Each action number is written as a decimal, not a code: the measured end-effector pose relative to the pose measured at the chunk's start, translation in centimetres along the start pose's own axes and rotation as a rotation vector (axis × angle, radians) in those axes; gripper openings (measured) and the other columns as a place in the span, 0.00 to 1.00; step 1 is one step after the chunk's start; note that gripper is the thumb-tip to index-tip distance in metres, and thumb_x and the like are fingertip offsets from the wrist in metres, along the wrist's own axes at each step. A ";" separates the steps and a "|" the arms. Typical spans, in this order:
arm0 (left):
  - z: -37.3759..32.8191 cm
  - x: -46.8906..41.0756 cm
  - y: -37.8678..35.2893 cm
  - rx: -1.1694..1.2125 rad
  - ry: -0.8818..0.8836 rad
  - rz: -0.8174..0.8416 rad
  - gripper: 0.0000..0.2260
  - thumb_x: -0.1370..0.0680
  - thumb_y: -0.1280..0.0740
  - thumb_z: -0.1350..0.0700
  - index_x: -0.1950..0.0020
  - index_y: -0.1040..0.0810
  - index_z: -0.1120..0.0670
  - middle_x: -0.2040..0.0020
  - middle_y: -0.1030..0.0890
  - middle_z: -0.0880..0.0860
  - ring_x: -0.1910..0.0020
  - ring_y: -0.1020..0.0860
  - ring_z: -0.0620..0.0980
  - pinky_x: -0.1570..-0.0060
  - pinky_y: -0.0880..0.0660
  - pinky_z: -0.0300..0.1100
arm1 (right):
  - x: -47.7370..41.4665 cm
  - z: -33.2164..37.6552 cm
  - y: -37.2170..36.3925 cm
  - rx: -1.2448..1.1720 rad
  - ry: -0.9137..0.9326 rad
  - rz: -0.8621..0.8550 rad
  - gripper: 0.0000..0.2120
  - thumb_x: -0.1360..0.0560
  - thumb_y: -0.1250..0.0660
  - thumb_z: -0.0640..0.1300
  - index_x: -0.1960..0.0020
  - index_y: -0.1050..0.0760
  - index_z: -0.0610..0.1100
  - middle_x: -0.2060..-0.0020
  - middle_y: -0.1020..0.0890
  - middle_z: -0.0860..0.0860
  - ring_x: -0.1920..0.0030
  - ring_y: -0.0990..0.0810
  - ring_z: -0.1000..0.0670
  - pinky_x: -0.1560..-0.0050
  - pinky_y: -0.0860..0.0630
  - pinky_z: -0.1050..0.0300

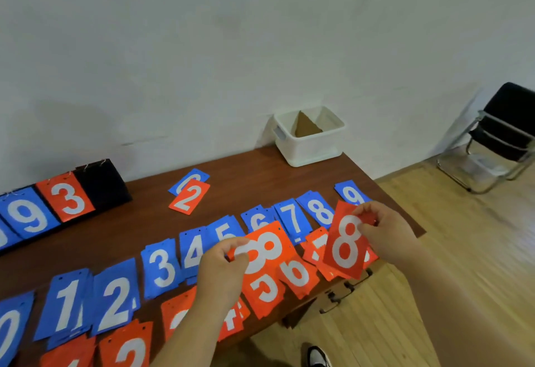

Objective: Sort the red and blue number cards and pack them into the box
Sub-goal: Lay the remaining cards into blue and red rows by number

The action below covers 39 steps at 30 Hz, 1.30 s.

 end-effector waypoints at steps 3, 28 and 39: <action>-1.1 -0.7 -4.3 -0.018 -0.015 -0.006 0.11 0.22 0.30 0.58 0.48 0.17 0.40 0.44 0.17 0.44 0.53 0.16 0.48 0.59 0.17 0.45 | -2.9 -3.1 2.4 0.021 -0.005 0.044 0.12 0.24 0.34 0.38 0.51 0.24 0.56 0.55 0.17 0.55 0.58 0.17 0.51 0.64 0.21 0.55; 0.3 -3.4 -20.9 -0.018 0.315 -0.310 0.17 0.19 0.35 0.63 0.37 0.18 0.44 0.46 0.18 0.44 0.59 0.19 0.39 0.64 0.20 0.33 | -21.6 -20.0 -5.2 0.391 0.250 0.562 0.13 0.23 0.32 0.41 0.41 0.27 0.53 0.45 0.22 0.52 0.49 0.21 0.50 0.52 0.20 0.56; 0.9 -4.8 -25.8 -0.024 0.308 -0.213 0.15 0.24 0.29 0.64 0.48 0.19 0.43 0.43 0.20 0.47 0.52 0.17 0.51 0.53 0.16 0.54 | -18.3 -14.9 -2.6 -0.314 -0.075 0.610 0.07 0.21 0.31 0.47 0.44 0.24 0.57 0.51 0.17 0.55 0.53 0.15 0.49 0.51 0.17 0.49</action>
Point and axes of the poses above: each hand's wrist, its own x-axis away from the middle knuckle, its own y-axis out of the back of the hand, z = x × y, the point moved 1 cm from there along -x, towards the middle knuckle
